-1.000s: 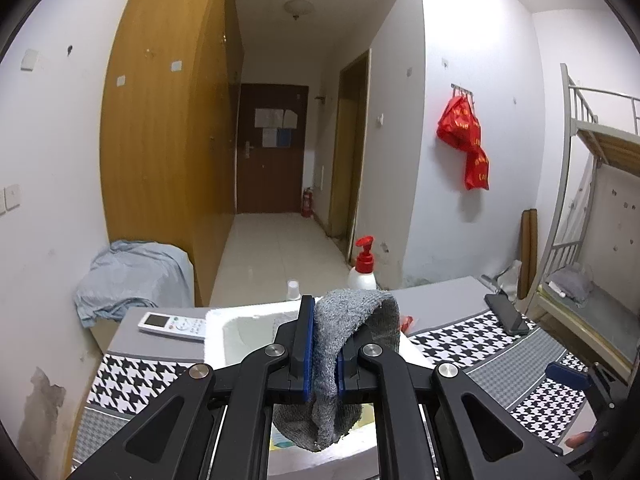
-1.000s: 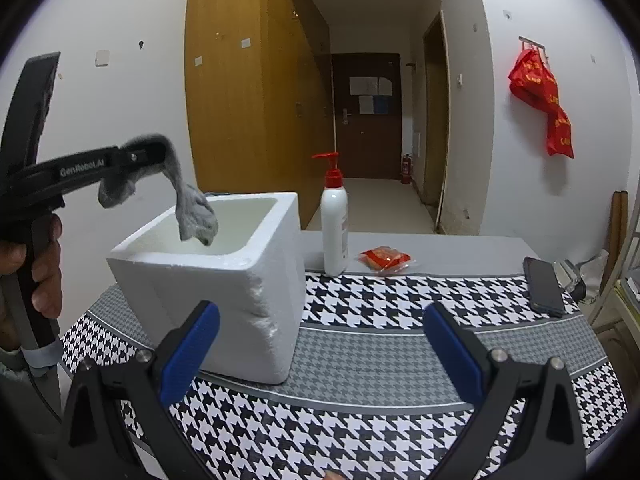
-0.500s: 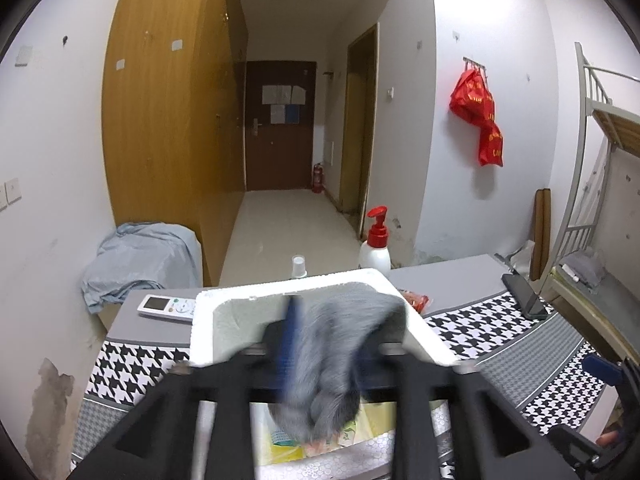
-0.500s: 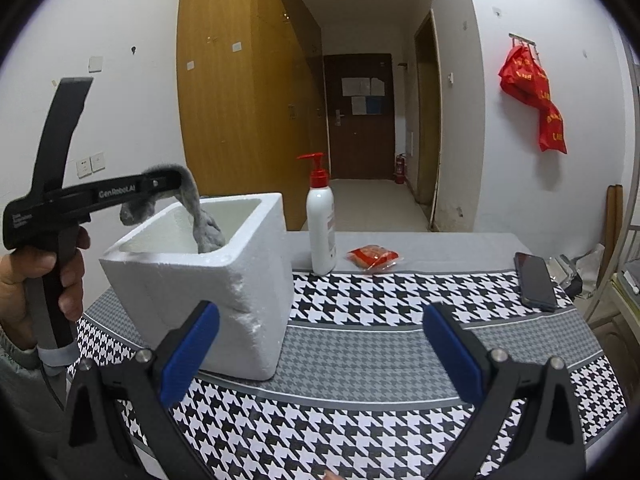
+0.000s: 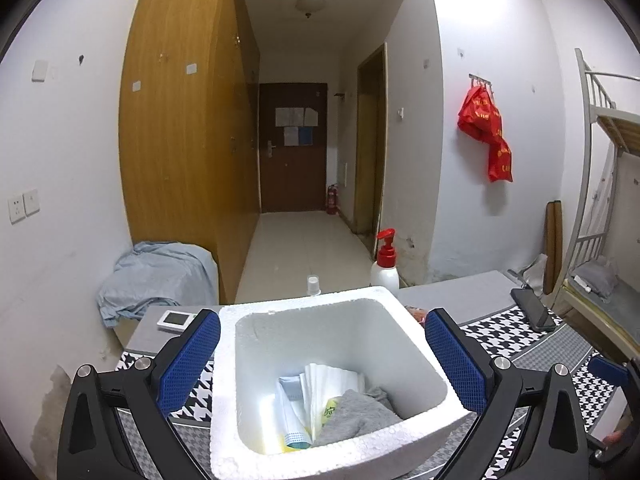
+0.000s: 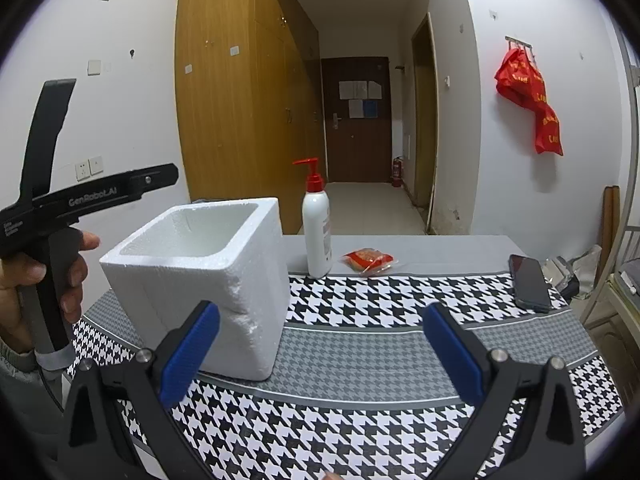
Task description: Organize soft objects
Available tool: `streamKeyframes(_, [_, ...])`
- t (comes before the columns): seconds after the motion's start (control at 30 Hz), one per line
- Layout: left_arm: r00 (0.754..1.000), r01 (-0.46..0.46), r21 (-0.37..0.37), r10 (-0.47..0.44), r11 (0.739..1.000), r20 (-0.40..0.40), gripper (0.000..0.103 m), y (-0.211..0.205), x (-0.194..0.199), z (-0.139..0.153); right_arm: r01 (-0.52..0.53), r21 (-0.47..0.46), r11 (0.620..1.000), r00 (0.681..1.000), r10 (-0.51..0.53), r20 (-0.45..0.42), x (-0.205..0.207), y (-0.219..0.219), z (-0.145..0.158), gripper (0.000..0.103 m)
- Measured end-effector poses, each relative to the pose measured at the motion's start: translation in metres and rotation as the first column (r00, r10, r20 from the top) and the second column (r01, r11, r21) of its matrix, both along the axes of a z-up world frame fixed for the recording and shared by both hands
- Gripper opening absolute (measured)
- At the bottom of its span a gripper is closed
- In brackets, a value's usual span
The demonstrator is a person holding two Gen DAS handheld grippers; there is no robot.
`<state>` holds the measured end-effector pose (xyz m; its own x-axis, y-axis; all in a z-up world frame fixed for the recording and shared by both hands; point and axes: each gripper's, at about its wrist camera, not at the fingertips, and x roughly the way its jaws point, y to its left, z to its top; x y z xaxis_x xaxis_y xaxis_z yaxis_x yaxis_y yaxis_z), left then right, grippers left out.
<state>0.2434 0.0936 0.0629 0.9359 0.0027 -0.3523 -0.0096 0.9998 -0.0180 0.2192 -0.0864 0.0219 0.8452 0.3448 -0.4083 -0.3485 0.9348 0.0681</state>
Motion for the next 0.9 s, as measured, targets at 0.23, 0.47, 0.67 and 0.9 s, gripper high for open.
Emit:
streamKeyframes(0.23, [0.999, 0.006, -0.009, -0.006, 1.000, 0.034, 0.102, -0.001, -0.024, 0.005, 0.002, 0.000, 1.000, 1.000, -0.002, 0.011, -0.005, -0.001, 0.004, 0.103])
streamKeyframes(0.47, [0.999, -0.002, 0.009, 0.002, 1.000, 0.052, 0.102, -0.006, -0.050, 0.010, -0.009, 0.006, 1.000, 0.999, 0.009, 0.030, -0.012, 0.000, 0.012, 0.103])
streamKeyframes(0.67, [0.997, -0.028, 0.006, 0.028, 1.000, 0.074, 0.102, -0.007, -0.072, 0.017, -0.033, 0.008, 0.999, 0.998, 0.032, 0.060, -0.026, 0.002, 0.020, 0.103])
streamKeyframes(0.9, [0.994, -0.042, 0.013, 0.040, 0.999, 0.106, 0.102, -0.013, -0.099, 0.023, -0.050, 0.008, 0.999, 0.994, 0.049, 0.102, -0.047, -0.001, 0.030, 0.103])
